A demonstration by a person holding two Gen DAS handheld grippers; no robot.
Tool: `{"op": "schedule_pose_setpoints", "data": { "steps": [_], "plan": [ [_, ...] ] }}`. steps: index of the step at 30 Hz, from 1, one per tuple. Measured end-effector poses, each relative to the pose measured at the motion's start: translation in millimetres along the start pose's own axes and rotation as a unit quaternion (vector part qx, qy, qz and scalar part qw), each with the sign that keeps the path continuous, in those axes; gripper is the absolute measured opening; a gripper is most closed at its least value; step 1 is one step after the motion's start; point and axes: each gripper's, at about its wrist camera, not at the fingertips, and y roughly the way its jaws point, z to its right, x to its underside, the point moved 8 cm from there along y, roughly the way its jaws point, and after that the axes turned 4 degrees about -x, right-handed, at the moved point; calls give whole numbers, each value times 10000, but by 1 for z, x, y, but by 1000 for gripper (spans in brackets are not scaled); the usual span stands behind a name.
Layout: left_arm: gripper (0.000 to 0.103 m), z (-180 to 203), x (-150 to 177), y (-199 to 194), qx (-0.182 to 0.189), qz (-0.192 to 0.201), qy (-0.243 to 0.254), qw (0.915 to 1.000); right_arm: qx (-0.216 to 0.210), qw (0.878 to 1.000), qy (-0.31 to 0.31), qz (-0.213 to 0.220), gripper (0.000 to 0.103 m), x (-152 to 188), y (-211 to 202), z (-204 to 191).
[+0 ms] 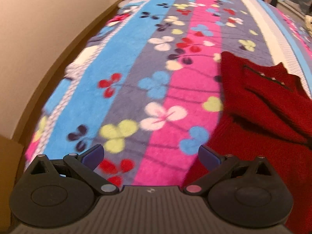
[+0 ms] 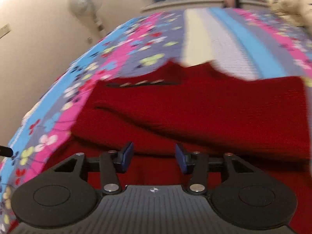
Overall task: Fold small clothes
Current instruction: 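Grasp the sleeve cuff with the right gripper and lift it, then lay the sleeve across the sweater body and open the right gripper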
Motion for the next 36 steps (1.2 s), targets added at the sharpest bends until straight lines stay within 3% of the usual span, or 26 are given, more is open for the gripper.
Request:
{"op": "schedule_pose_setpoints", "data": {
  "steps": [4, 8, 12, 16, 17, 21, 26, 31, 32, 36],
  "plan": [
    [103, 45, -28, 5, 391, 232, 168, 9988, 1046, 9923, 418, 520, 54, -30, -48, 90],
    [103, 101, -62, 12, 606, 508, 532, 9954, 1728, 9821, 569, 480, 54, -46, -53, 149],
    [103, 164, -92, 35, 688, 636, 985, 9907, 1869, 9812, 453, 185, 54, -44, -36, 163],
    [103, 200, -98, 93, 431, 44, 1099, 9930, 2124, 9766, 218, -263, 63, -27, 0, 155],
    [103, 203, -96, 108, 298, -106, 1043, 9940, 2207, 9749, 164, -243, 68, -24, 10, 155],
    [103, 192, -95, 106, 540, -120, 752, 9956, 2060, 9759, 709, -155, 69, -22, 1, 156],
    [103, 177, -77, 83, 576, 102, 956, 9937, 1864, 9779, 951, 32, 72, -10, -30, 143],
    [103, 173, -60, 95, 320, -68, 1035, 9941, 2019, 9747, 949, -174, 84, 13, -18, 140],
    [103, 170, -59, 92, 332, -80, 966, 9947, 2046, 9734, 1009, -215, 92, 15, -13, 143],
    [103, 157, -42, 59, 509, 59, 1193, 9915, 1769, 9704, 1637, -146, 91, 17, -30, 146]
  ]
}}
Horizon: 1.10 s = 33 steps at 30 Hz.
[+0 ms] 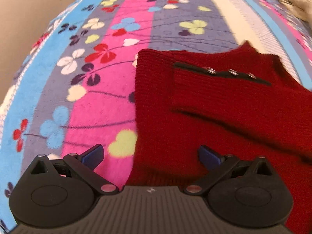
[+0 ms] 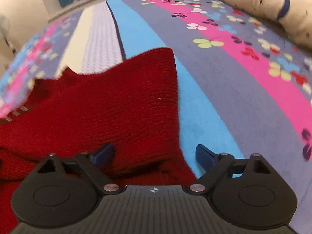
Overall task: Fold small clothes
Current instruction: 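Lay the sleeve across the sweater body and open the right gripper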
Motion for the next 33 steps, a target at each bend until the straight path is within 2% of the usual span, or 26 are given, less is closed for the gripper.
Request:
{"op": "schedule_pose_setpoints", "data": {
  "steps": [3, 6, 9, 12, 15, 20, 25, 33],
  "plan": [
    [103, -10, 38, -30, 276, 126, 103, 9995, -400, 9991, 89, -63, 91, 19, -37, 3],
    [103, -31, 96, -49, 188, -21, 125, 9997, -652, 9977, 25, -203, 92, 59, -82, 3],
    [103, -44, 156, -74, 100, -197, 223, 9995, -668, 9964, -398, -339, 92, 107, -125, -10],
    [103, -52, 196, -103, 88, -294, 160, 9994, -676, 9931, -833, -478, 92, 154, -165, -35],
    [103, -55, 228, -135, 202, -363, -15, 9991, -717, 9910, -951, -609, 92, 187, -198, -56],
    [103, -53, 264, -189, 154, -110, 169, 9997, -844, 9904, -1044, -339, 92, 215, -259, -83],
    [103, -51, 294, -233, 347, 112, 215, 9991, -962, 9862, -1345, 66, 92, 235, -317, -97],
    [103, -52, 323, -275, 542, 411, 152, 9976, -1017, 9807, -1623, 385, 92, 264, -363, -100]
  ]
}}
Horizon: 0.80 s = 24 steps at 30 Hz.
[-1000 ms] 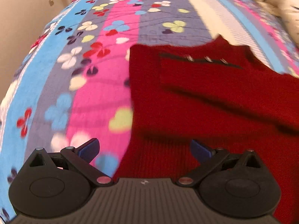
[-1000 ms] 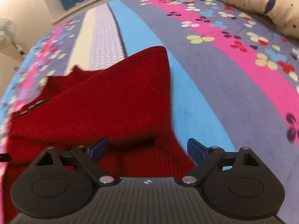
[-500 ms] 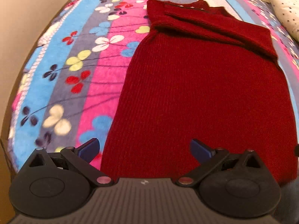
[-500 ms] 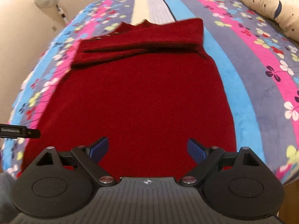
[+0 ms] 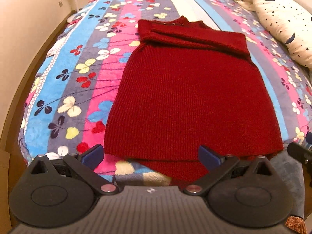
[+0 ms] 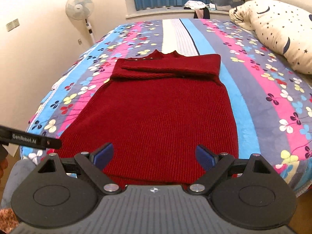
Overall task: Fold small clothes
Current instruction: 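Lay the sleeve across the sweater body and open the right gripper, then move the right gripper to the side edge of the sweater body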
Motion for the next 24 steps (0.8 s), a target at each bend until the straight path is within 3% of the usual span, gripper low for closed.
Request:
{"op": "schedule_pose_setpoints", "data": {
  "steps": [9, 24],
  "plan": [
    [103, 3, 7, -15, -7, 169, 84, 9998, 8, 9999, -42, 135, 92, 9, -17, -2],
    [103, 5, -8, 8, -85, -7, 158, 9998, 11, 9999, 86, -80, 92, 2, -1, 9]
  ]
}}
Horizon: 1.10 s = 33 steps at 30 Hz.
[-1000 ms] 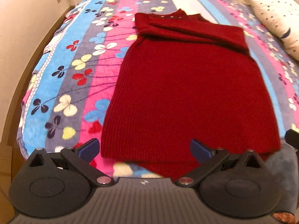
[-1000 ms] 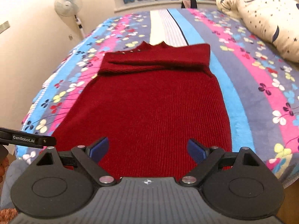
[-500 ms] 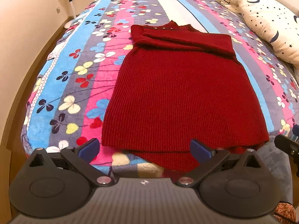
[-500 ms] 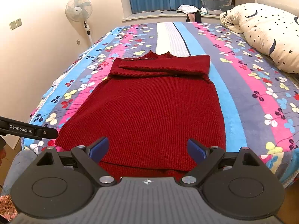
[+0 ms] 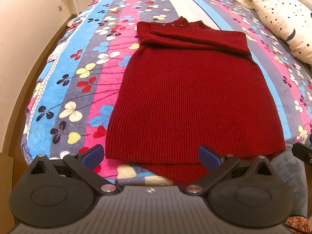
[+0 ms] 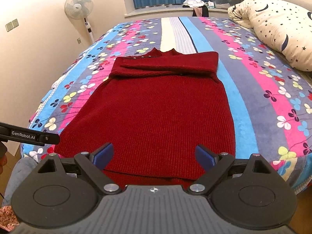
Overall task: Fold small clothes
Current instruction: 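Move the right gripper to the side edge of the sweater body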
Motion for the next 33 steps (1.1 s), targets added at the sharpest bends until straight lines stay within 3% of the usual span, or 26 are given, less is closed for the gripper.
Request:
{"op": "schedule_pose_setpoints", "data": {
  "steps": [24, 33],
  "plan": [
    [103, -8, -23, 91, -324, -898, 139, 9953, 349, 9942, 598, -827, 92, -2, 86, 68],
    [103, -29, -50, 152, -405, -747, 465, 9953, 571, 9879, 795, -1205, 92, 3, 132, 128]
  ]
}}
